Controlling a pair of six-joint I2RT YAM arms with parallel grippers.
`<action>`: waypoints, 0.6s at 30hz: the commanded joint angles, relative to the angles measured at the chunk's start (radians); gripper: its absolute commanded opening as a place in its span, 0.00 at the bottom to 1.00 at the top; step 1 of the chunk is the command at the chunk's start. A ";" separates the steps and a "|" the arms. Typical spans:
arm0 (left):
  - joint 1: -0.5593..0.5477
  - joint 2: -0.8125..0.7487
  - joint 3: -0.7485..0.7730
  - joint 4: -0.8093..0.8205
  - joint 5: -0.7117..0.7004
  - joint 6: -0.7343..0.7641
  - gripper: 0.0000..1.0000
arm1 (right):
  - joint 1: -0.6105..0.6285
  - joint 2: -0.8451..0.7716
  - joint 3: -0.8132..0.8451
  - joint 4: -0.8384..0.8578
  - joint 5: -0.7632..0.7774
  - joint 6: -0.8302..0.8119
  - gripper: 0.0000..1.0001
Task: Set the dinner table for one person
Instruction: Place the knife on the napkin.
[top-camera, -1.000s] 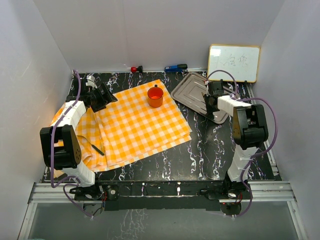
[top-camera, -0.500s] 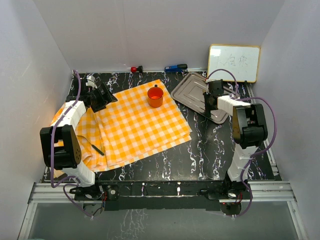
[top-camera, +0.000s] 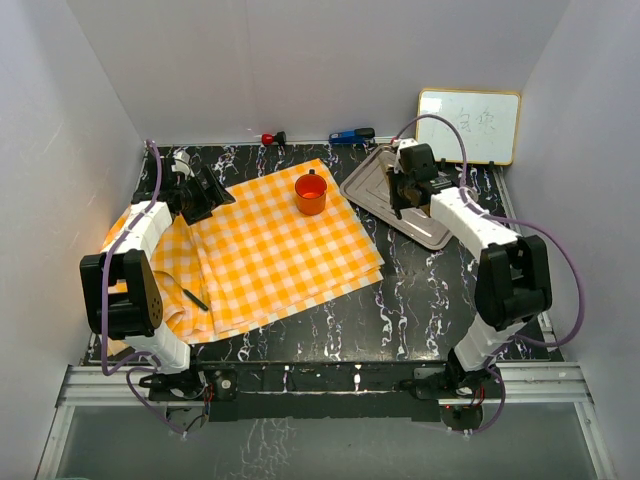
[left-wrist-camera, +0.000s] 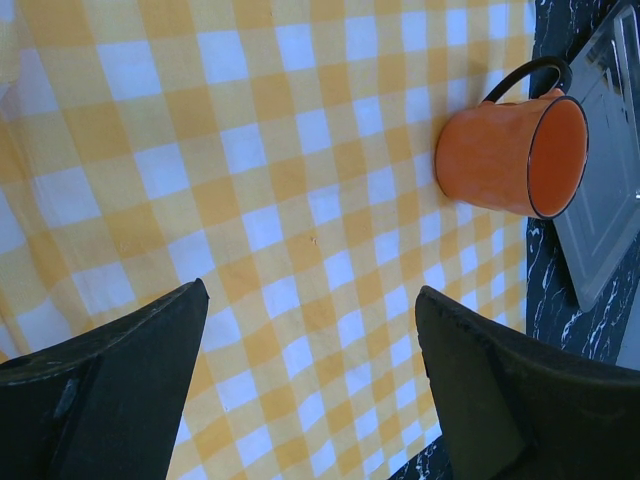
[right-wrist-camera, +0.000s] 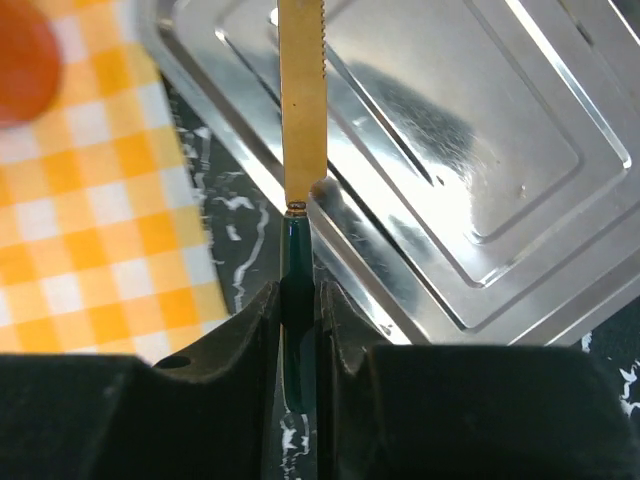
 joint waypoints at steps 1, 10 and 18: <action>0.000 -0.047 0.006 -0.001 0.018 -0.013 0.84 | 0.034 -0.066 0.072 -0.032 -0.070 0.043 0.00; -0.003 -0.058 0.002 0.003 0.019 -0.024 0.84 | 0.235 -0.098 0.015 0.014 -0.173 0.113 0.00; -0.009 -0.058 0.008 -0.012 -0.008 -0.020 0.84 | 0.354 -0.063 0.011 0.040 -0.201 0.166 0.00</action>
